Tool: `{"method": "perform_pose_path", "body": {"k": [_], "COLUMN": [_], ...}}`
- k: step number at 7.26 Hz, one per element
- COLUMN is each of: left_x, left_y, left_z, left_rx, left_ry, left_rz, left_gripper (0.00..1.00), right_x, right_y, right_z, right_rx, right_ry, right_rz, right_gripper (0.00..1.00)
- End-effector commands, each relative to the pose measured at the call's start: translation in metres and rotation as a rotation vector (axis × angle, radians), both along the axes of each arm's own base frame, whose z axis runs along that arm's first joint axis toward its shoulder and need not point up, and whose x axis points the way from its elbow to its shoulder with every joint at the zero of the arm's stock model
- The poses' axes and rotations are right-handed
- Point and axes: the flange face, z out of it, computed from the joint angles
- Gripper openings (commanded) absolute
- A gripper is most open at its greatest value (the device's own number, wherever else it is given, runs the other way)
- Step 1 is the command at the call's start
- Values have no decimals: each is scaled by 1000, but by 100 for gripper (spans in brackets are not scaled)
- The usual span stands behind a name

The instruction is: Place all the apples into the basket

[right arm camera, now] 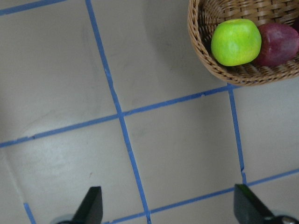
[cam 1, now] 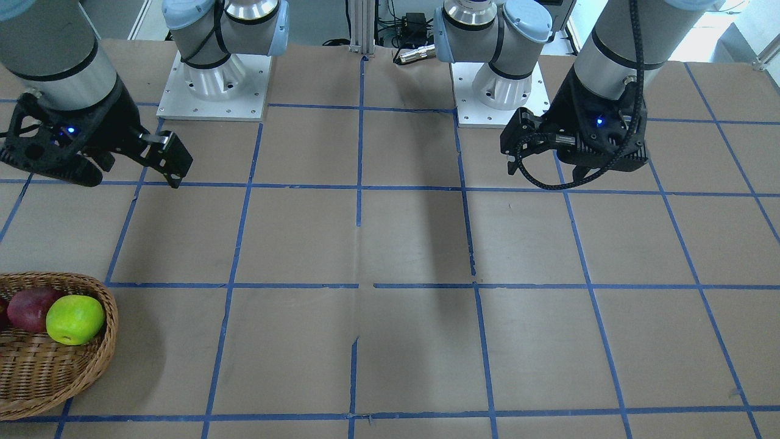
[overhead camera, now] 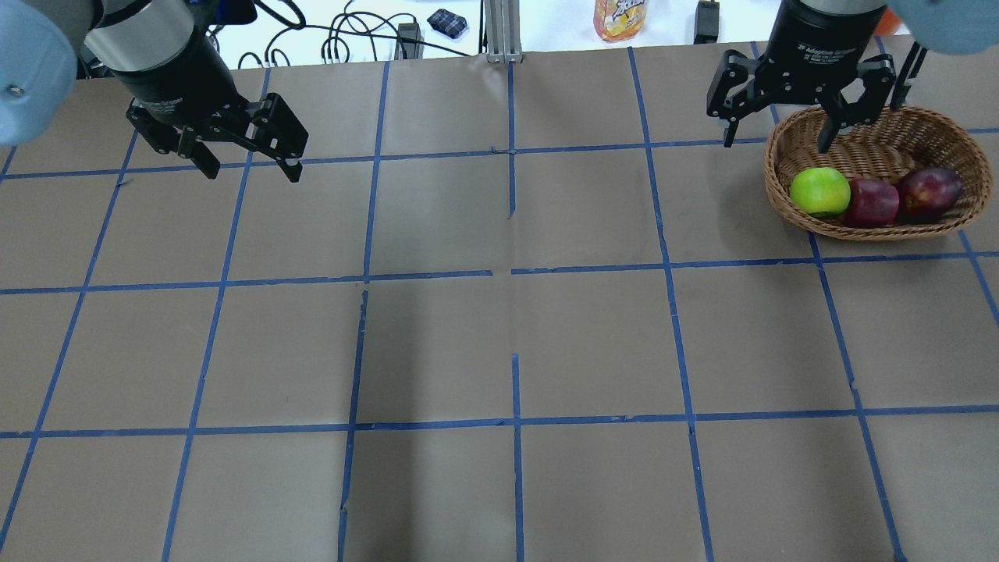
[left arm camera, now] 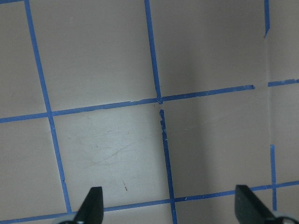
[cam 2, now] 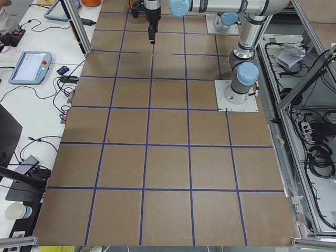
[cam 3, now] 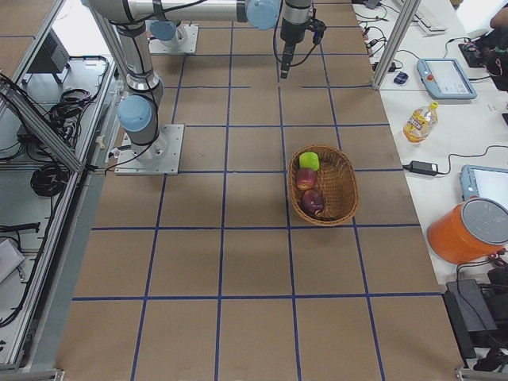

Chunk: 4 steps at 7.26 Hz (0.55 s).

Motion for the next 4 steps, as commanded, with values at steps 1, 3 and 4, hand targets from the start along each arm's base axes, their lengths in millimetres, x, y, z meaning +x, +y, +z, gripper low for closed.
{"method": "perform_pose_path", "body": {"k": [1,3,4], "left_x": [0,0,0], "left_y": [0,0,0], "left_z": [-1,0,0], "left_rx": [1,0,0], "left_ry": [0,0,0], "left_rz": [0,0,0], "left_gripper": [100,100,100], "right_x": [14,18,17], "right_y": [60,100,125], "right_z": [-26,-58,-59], "right_rx": [78,47,38], "right_ry": [-56,-88,-96], "right_rz": [16,17,32], "right_gripper": [100,100,100]}}
